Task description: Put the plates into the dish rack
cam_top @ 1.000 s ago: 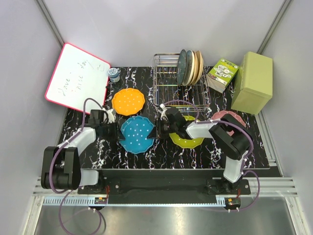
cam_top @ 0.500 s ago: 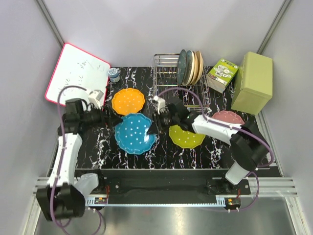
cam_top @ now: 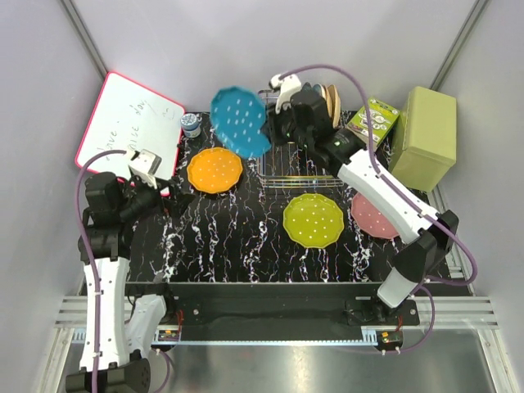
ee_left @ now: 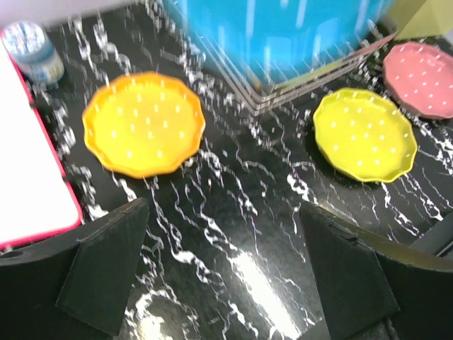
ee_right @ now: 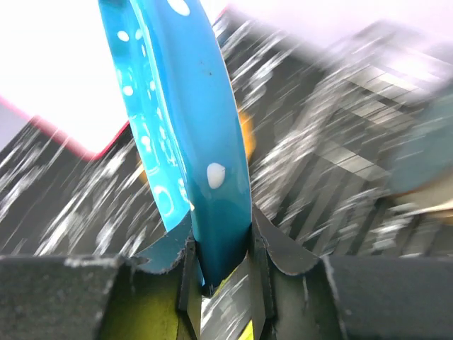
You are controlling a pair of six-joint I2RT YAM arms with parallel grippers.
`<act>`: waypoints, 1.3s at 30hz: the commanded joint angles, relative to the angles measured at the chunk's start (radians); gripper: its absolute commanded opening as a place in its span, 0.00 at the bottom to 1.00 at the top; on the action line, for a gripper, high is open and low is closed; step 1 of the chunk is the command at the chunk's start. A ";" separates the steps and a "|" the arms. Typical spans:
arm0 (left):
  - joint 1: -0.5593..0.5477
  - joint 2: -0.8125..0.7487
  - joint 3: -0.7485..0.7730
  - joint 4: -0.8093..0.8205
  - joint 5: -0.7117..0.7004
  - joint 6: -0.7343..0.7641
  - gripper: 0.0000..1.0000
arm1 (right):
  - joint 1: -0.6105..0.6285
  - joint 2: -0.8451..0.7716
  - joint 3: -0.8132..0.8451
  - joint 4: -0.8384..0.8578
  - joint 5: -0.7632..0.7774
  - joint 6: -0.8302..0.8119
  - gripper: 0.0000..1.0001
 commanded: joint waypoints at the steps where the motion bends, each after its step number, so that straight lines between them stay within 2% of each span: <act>1: 0.006 -0.003 -0.041 0.020 -0.035 -0.024 0.94 | -0.013 0.034 0.167 0.224 0.403 -0.069 0.00; 4: 0.006 -0.006 -0.073 0.036 -0.032 -0.039 0.94 | -0.013 0.103 0.221 0.328 0.578 -0.131 0.00; 6: 0.005 -0.008 -0.091 0.043 -0.033 -0.039 0.94 | -0.013 0.151 0.249 0.378 0.631 -0.175 0.00; 10: 0.005 -0.006 -0.120 0.056 -0.039 -0.039 0.94 | -0.007 0.215 0.253 0.612 0.829 -0.261 0.00; 16: 0.006 0.009 -0.154 0.066 -0.029 -0.024 0.93 | -0.008 0.319 0.236 0.943 0.962 -0.459 0.00; 18: 0.006 0.008 -0.169 0.077 -0.032 -0.025 0.93 | -0.010 0.353 0.258 0.979 1.001 -0.487 0.00; 23: 0.005 -0.011 -0.190 0.077 -0.049 -0.027 0.92 | -0.030 0.438 0.365 0.898 1.114 -0.395 0.00; 27: 0.002 -0.009 -0.199 0.074 -0.039 -0.028 0.92 | -0.048 0.471 0.426 0.644 1.125 -0.209 0.00; 34: -0.007 0.004 -0.199 0.076 -0.036 -0.031 0.92 | -0.067 0.522 0.457 0.516 1.133 -0.096 0.00; 39: -0.009 0.004 -0.206 0.074 -0.038 -0.031 0.92 | -0.079 0.573 0.485 0.502 1.137 -0.093 0.00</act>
